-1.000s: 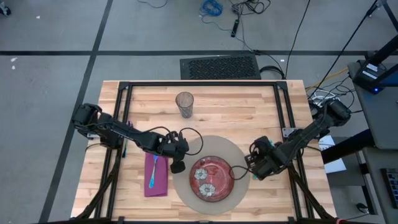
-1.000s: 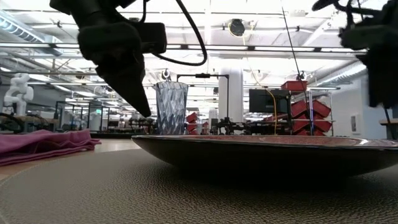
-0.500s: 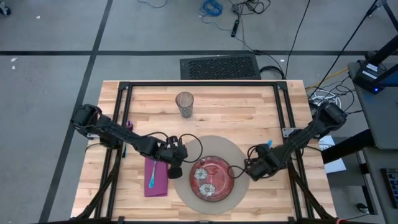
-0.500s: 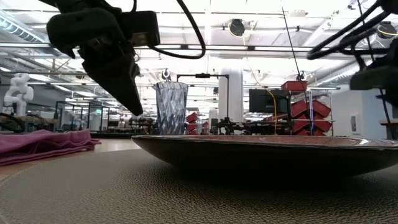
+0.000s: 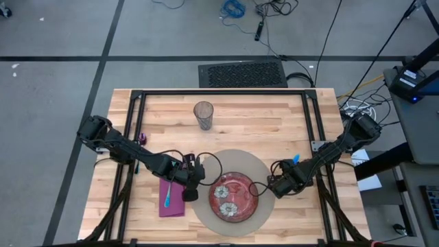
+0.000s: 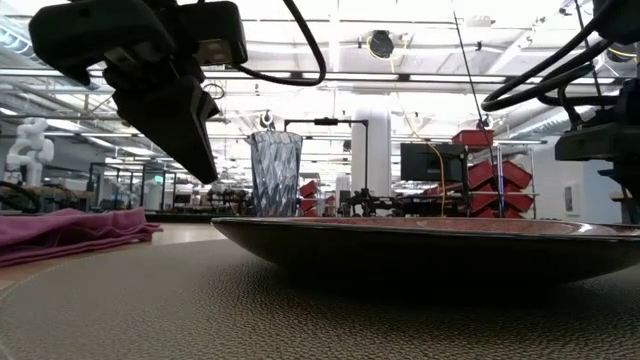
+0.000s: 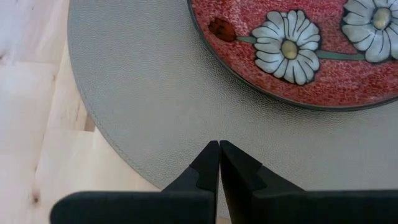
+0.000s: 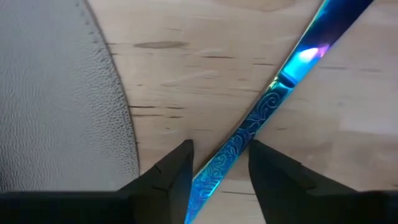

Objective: Set table place
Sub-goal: Move the blue table knife to the right side of the gray placemat

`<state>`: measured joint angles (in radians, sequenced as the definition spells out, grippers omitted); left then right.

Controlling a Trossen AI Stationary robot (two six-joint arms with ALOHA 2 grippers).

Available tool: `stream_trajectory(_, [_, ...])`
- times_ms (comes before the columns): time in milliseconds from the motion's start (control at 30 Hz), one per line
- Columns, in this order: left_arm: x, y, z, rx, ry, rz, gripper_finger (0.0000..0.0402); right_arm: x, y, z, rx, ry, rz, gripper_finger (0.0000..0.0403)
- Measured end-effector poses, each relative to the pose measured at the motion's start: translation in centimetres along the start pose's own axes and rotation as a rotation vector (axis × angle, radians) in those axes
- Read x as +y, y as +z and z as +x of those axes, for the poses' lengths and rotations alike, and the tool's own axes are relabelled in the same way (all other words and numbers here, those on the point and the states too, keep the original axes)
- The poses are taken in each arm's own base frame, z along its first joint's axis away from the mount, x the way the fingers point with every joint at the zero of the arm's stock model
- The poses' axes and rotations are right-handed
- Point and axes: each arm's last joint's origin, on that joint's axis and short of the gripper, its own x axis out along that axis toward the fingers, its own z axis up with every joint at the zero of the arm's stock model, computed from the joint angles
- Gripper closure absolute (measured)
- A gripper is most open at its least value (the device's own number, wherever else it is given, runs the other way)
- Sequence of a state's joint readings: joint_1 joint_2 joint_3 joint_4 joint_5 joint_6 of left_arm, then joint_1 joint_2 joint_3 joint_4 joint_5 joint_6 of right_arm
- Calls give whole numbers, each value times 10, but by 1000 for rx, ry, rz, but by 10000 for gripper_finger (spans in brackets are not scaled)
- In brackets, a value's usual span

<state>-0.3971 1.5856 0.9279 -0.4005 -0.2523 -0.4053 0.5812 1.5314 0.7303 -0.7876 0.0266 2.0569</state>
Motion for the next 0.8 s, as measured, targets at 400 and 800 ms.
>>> stream_trajectory(400, [-2, -1, -1, -6, 7, 1, 402, 4, 0, 1, -42, 60, -140, 367])
stream_trajectory(800, [-2, -1, -1, -8, 6, -1, 402, 10, -1, 0, -65, 137, -53, 369])
